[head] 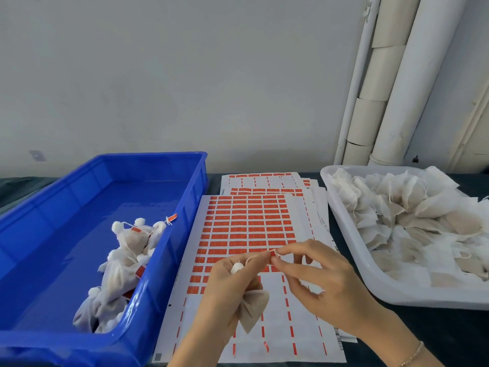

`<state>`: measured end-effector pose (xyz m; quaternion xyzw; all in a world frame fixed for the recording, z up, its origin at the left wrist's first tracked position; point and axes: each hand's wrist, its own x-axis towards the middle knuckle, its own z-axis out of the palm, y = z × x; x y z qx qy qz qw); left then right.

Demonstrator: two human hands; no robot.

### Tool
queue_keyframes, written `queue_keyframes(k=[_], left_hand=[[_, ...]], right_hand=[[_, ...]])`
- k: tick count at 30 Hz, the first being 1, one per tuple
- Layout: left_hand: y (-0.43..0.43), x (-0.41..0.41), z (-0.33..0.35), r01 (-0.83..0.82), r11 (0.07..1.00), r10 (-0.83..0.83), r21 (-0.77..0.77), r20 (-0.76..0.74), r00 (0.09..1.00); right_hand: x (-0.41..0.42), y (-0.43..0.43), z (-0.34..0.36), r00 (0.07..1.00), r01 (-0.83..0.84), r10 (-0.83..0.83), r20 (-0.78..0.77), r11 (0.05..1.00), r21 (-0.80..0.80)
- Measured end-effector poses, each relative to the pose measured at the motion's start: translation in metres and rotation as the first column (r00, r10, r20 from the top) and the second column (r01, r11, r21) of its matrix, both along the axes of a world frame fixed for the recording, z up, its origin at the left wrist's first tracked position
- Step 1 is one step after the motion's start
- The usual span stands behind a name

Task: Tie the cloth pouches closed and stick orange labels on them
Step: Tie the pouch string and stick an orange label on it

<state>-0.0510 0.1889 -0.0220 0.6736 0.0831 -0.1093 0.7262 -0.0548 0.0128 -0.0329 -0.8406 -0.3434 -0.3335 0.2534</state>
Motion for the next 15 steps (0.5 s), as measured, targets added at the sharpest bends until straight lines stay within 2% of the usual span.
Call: queue_keyframes(k=[2,3,5,7,10,15], left_hand=[[-0.001,-0.001,0.000,-0.018,0.999,0.016,0.032,0.059,0.998],[-0.001,-0.003,0.000,-0.028,0.999,0.024,0.045,0.091,0.996],[-0.002,-0.004,0.000,-0.042,0.997,0.032,0.069,0.146,0.989],[-0.003,-0.006,0.000,-0.072,0.991,0.046,0.115,0.212,0.976],[0.000,-0.007,-0.002,-0.168,0.953,0.066,0.251,0.371,0.926],[0.020,-0.012,0.001,-0.282,0.927,0.130,0.247,0.493,0.860]], right_hand=[[-0.004,0.008,0.002,0.978,0.023,0.044,-0.205,0.950,0.311],[-0.006,0.013,0.005,0.934,0.083,0.099,-0.343,0.874,0.479],[-0.006,0.022,0.007,0.777,0.207,0.278,-0.565,0.734,0.646],[-0.004,0.029,0.005,0.698,0.242,0.355,-0.622,0.700,0.671],[-0.003,0.041,0.005,0.696,0.253,0.371,-0.615,0.675,0.693],[0.000,0.068,0.008,0.704,0.221,0.375,-0.603,0.692,0.687]])
